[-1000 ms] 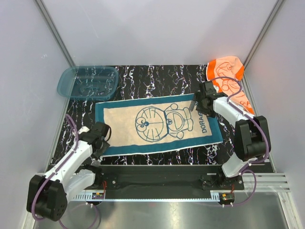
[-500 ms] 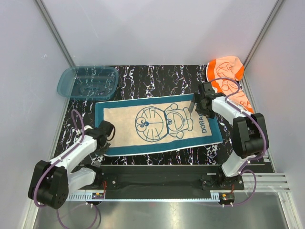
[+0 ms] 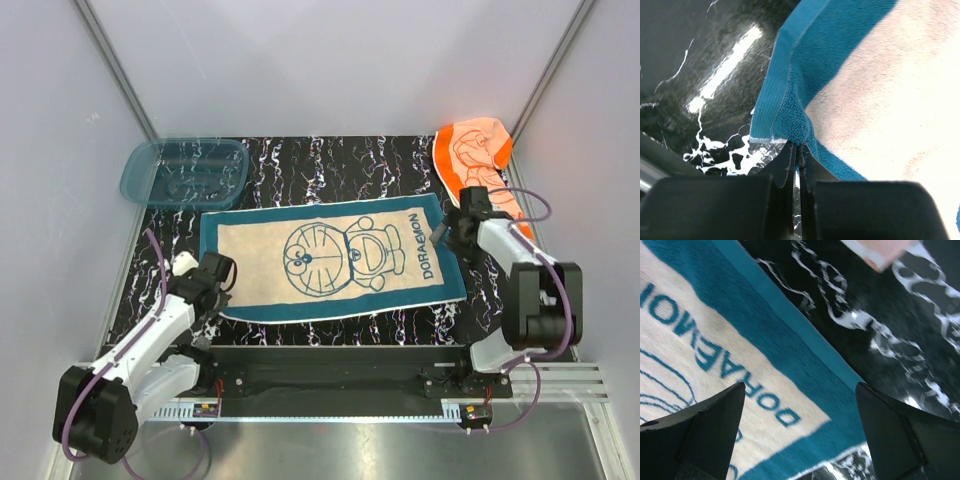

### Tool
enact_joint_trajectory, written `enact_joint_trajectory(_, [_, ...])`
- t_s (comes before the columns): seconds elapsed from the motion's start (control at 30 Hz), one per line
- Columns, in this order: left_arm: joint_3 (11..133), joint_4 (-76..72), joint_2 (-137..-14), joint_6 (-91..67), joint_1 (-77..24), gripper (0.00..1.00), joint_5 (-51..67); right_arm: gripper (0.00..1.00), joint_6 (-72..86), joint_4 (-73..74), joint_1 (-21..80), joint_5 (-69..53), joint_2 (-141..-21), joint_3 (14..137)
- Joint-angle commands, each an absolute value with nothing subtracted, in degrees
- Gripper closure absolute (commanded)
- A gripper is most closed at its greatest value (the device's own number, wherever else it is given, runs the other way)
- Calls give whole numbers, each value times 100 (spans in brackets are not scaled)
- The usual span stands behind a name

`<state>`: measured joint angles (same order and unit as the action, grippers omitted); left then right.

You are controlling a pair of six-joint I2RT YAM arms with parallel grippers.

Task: Roll the towels
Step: Fold the towel

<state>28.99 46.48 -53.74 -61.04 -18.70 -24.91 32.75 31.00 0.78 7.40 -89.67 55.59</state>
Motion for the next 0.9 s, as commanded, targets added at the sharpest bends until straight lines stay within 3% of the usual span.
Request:
enact_joint_trajectory(0.0, [3023,4316,-5203,-5591,-1872,99,-2496,2,3665,3558,53,1072,-8157,5300])
enact_joint_trajectory(0.33, [2909,3876,-4887,-5142,-1828,99,-2136,18,4166,4078,-412,1073,-7559,4606])
enact_joint_trajectory(0.6, [2786,3701,-4711,-5072,-1819,99,-2083,41,4175,3912,-519,1038,-8156,4614])
enact_joint_trajectory(0.87, [2742,3525,-4808,-4957,-1626,98,-1925,50,4219,3718,-519,1055,-8508,4500])
